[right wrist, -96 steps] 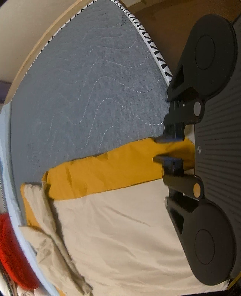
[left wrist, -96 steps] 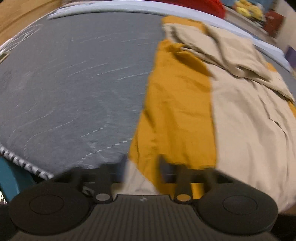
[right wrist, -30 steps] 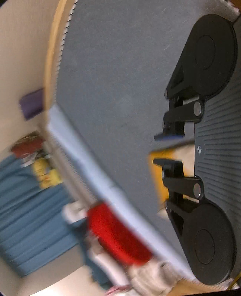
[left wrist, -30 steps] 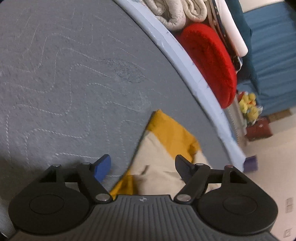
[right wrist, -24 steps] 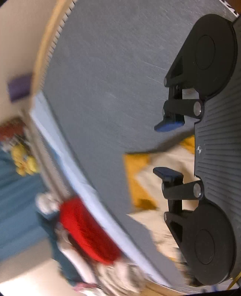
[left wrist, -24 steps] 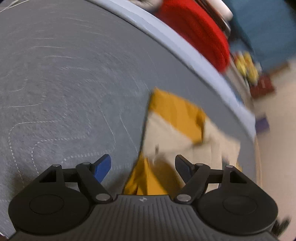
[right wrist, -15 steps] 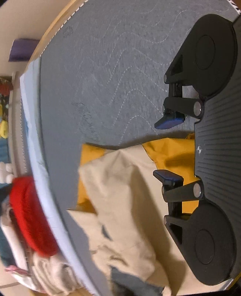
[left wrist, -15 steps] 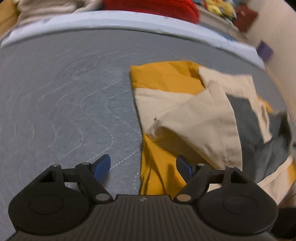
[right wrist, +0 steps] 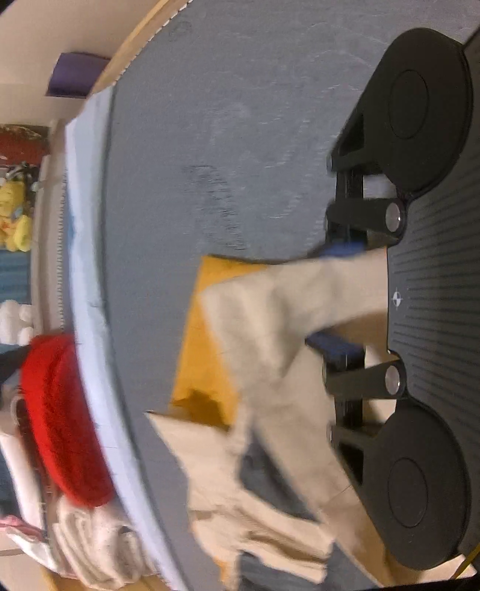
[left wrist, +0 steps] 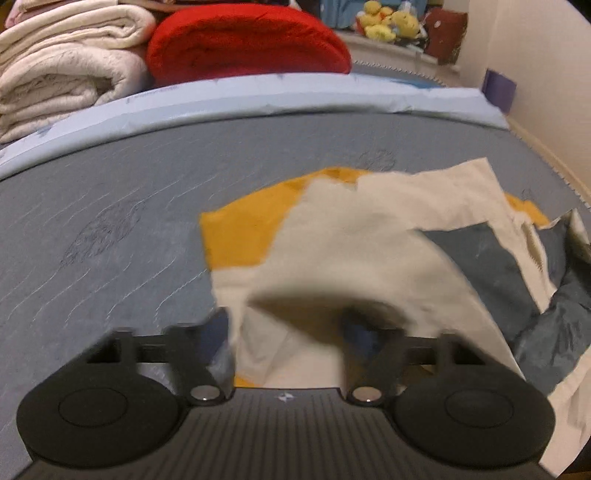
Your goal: Fold large clothes
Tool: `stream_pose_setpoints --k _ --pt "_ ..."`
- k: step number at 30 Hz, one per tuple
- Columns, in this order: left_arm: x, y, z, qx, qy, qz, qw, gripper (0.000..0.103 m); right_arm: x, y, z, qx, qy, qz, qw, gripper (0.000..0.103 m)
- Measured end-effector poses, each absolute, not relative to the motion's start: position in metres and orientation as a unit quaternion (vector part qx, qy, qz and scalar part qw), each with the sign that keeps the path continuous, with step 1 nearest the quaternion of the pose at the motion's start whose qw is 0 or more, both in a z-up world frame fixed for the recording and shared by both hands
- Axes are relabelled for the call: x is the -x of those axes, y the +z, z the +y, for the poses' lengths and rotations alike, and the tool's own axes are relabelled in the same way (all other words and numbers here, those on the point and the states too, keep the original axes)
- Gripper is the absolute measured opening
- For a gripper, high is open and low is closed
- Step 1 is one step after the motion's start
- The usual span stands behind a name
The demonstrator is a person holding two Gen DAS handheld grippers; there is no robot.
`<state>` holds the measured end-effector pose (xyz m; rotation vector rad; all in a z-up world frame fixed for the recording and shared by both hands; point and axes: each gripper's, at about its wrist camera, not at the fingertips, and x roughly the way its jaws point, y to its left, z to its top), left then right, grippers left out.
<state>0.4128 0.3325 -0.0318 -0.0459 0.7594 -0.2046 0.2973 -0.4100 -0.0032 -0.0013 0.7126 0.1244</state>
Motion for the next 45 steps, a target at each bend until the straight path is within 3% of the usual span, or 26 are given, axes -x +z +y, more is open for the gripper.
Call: stream_pose_setpoints --k 1,2,3,8,10,12,14,21,23,25,27,33,35,36,37,42,45 --pt "-0.415 -0.030 0.332 0.023 -0.102 0.368 0.924 0.014 -0.301 0.000 -0.413 -0.015 0.062 0.344 0.937 0.004" --pt "-0.418 -0.025 0.333 0.027 -0.103 0.362 0.926 0.002 -0.305 0.005 -0.416 -0.034 0.064 0.338 0.938 0.003" --pt "-0.421 -0.021 0.341 0.051 -0.106 0.354 0.928 0.001 -0.307 0.011 -0.420 -0.055 0.066 0.325 0.942 0.001" --pt "-0.430 0.000 0.381 0.199 -0.038 0.301 0.932 0.001 -0.315 0.040 -0.449 -0.227 0.021 0.221 0.948 0.000" --pt "-0.445 -0.013 0.378 0.180 -0.005 0.354 0.918 0.001 -0.334 0.031 -0.445 -0.208 -0.029 0.248 0.946 0.000" --pt "-0.461 -0.032 0.365 0.141 0.014 0.424 0.894 0.001 -0.358 0.010 -0.429 -0.136 -0.057 0.325 0.934 0.000" --pt "-0.467 -0.035 0.358 0.138 0.023 0.434 0.890 0.001 -0.369 -0.003 -0.411 -0.081 -0.068 0.350 0.931 0.000" --pt "-0.465 0.007 0.373 0.204 0.041 0.301 0.930 0.001 -0.359 0.056 -0.409 -0.166 -0.042 0.161 0.972 0.000" --pt "-0.471 0.008 0.367 0.193 0.054 0.299 0.933 0.009 -0.365 0.058 -0.407 -0.165 -0.056 0.159 0.972 0.006" --pt "-0.477 0.001 0.365 0.193 0.048 0.338 0.920 0.049 -0.374 0.046 -0.410 -0.165 -0.064 0.215 0.960 0.032" --pt "-0.477 -0.009 0.362 0.187 0.019 0.385 0.903 0.055 -0.379 0.030 -0.408 -0.138 -0.074 0.272 0.949 0.033" --pt "-0.477 -0.045 0.363 0.189 -0.009 0.456 0.869 0.053 -0.361 -0.012 -0.413 -0.092 -0.057 0.419 0.902 0.037" --pt "-0.475 -0.047 0.369 0.195 -0.011 0.446 0.873 0.021 -0.354 -0.015 -0.418 -0.092 -0.051 0.426 0.899 0.035" --pt "-0.473 -0.042 0.370 0.198 -0.013 0.435 0.878 0.003 -0.350 -0.012 -0.420 -0.098 -0.046 0.419 0.901 0.007" --pt "-0.469 -0.037 0.373 0.203 -0.010 0.420 0.885 0.002 -0.350 -0.005 -0.422 -0.107 -0.043 0.409 0.905 0.000" --pt "-0.448 -0.016 0.377 0.204 0.008 0.348 0.915 0.002 -0.339 0.031 -0.418 -0.144 -0.033 0.289 0.946 0.000" --pt "-0.449 -0.022 0.375 0.192 0.020 0.383 0.903 0.012 -0.344 0.025 -0.413 -0.113 -0.068 0.312 0.941 0.000"
